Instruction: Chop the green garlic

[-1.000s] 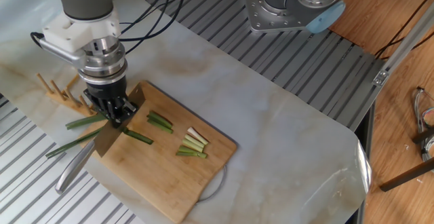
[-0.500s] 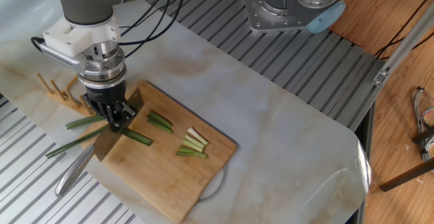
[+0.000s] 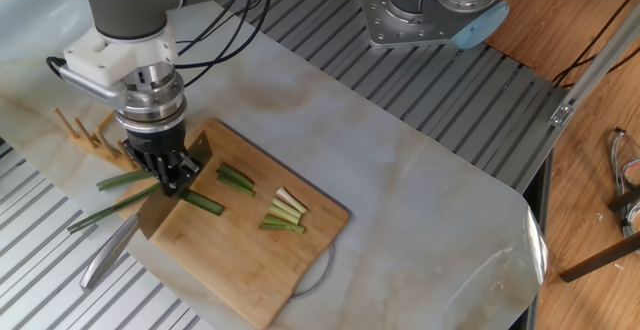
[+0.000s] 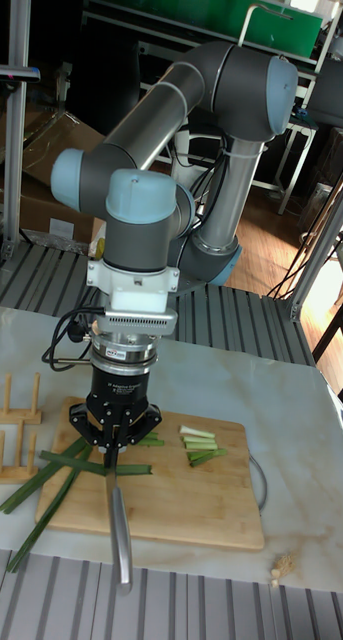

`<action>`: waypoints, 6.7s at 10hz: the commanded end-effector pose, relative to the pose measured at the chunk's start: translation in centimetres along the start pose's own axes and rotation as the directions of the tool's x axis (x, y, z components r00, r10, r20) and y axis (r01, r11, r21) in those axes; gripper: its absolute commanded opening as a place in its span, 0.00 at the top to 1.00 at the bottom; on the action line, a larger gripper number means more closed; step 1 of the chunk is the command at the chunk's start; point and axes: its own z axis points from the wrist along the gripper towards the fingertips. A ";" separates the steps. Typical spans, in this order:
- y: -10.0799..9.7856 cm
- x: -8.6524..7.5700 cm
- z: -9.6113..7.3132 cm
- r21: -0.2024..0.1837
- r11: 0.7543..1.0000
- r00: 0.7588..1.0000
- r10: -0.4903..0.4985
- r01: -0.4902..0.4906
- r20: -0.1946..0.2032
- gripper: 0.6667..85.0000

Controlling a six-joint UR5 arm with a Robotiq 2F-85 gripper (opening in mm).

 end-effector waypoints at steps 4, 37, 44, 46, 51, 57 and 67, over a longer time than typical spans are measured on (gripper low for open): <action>0.1 -0.4 0.3 -0.002 1.000 1.000 0.012 -0.012 0.010 0.99; -0.7 -1.0 -0.3 -0.033 0.999 1.000 0.008 -0.008 -0.002 0.99; 0.6 -3.5 1.6 -0.027 0.999 0.999 0.025 -0.025 0.034 0.99; 0.3 -3.5 0.9 -0.038 0.999 0.999 0.014 -0.013 0.033 0.99; -0.1 -3.8 0.8 -0.035 0.999 0.999 0.007 -0.005 0.047 0.99; 0.9 -5.1 1.6 -0.058 0.998 0.998 0.013 -0.009 0.054 0.99; 2.3 -5.4 2.0 -0.047 0.999 0.998 0.020 -0.017 0.064 0.99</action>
